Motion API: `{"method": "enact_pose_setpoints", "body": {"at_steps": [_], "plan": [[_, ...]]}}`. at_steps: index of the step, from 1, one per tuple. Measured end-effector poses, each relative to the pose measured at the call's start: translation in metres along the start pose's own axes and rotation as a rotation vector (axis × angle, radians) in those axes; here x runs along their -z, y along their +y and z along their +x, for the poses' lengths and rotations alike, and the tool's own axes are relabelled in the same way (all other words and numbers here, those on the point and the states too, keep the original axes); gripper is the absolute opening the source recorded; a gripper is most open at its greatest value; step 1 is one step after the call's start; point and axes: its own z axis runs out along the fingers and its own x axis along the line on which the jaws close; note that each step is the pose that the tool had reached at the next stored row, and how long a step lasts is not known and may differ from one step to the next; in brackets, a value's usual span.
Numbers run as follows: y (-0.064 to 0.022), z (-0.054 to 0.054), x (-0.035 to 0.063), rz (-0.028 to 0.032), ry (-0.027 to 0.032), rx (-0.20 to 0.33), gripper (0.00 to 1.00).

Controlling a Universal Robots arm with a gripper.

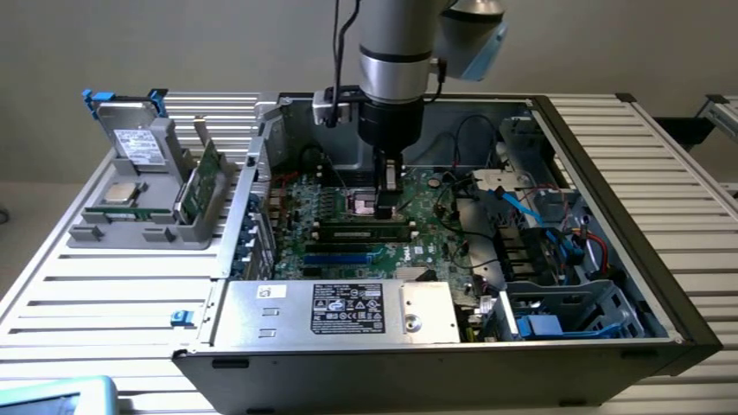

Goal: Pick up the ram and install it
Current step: 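Insert the ram into the slot, then press down the ram until it locks into place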

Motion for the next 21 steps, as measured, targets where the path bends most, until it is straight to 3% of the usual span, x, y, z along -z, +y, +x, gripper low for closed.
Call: {"method": "enact_pose_setpoints", "body": {"at_steps": [14, 16, 18, 21], "plan": [[-0.0031, 0.0003, 0.0001, -0.0171, -0.0231, 0.002, 0.23], [-0.0035, 0.0003, 0.0001, -0.0196, -0.0264, 0.002, 0.14], [-0.0035, 0.0004, 0.0001, -0.0221, -0.0298, 0.002, 0.11], [-0.0076, 0.0003, 0.0001, -0.0228, -0.0303, 0.002, 0.11]]}}
